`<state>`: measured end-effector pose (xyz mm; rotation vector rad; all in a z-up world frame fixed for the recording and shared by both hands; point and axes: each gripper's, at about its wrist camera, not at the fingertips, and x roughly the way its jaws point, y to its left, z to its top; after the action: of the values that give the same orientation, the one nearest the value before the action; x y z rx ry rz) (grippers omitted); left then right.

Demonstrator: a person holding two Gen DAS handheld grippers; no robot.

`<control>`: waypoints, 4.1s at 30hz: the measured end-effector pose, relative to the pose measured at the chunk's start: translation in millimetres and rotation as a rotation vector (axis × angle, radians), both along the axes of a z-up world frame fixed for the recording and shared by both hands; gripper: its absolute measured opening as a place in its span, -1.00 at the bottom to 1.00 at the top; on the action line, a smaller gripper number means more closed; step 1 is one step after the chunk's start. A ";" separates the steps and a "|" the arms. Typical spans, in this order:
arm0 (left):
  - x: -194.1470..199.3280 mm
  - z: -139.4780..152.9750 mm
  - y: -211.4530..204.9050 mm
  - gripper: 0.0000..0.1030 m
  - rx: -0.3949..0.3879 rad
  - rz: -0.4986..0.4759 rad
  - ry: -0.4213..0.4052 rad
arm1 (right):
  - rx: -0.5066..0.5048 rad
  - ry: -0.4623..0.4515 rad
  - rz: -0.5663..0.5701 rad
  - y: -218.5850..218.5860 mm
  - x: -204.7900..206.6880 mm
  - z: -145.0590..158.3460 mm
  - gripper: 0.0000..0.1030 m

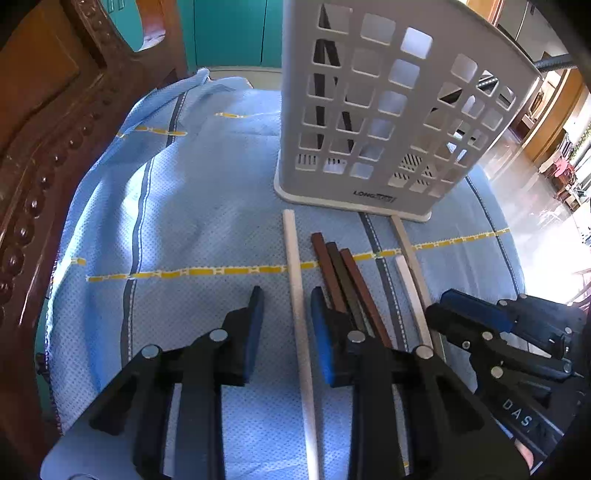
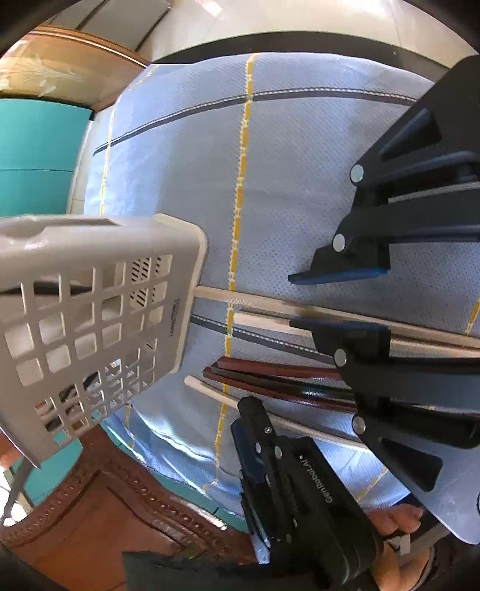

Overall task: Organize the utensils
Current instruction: 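Move both open tools back to the remaining chopsticks on the cloth, then align the left tool over a light wooden chopstick, then grasp the light chopstick with the left tool while the right grasps another light one, then lower both chopsticks into the white holder and open both tools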

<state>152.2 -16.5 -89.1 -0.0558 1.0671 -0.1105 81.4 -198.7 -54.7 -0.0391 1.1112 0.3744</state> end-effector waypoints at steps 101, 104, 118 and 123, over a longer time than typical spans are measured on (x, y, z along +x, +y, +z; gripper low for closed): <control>-44.2 251.0 33.7 -0.87 -0.228 0.255 -0.889 | 0.214 -0.734 -0.144 -30.6 -0.6 213.9 -0.88; -30.0 237.3 21.6 -0.87 -0.179 0.237 -0.855 | 0.220 -0.708 -0.146 -31.3 -0.5 203.5 -0.88; -30.9 180.5 -23.4 -0.87 -0.005 0.123 -0.758 | 0.177 -0.680 -0.139 -28.0 -1.0 190.7 -0.86; -36.1 178.2 -21.5 -0.86 0.004 0.119 -0.772 | 0.184 -0.698 -0.141 -31.0 -8.9 194.0 -0.78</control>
<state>116.1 -37.9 89.1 -0.0650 0.2921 -0.0157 72.5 -229.8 139.3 0.0676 0.3851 0.2996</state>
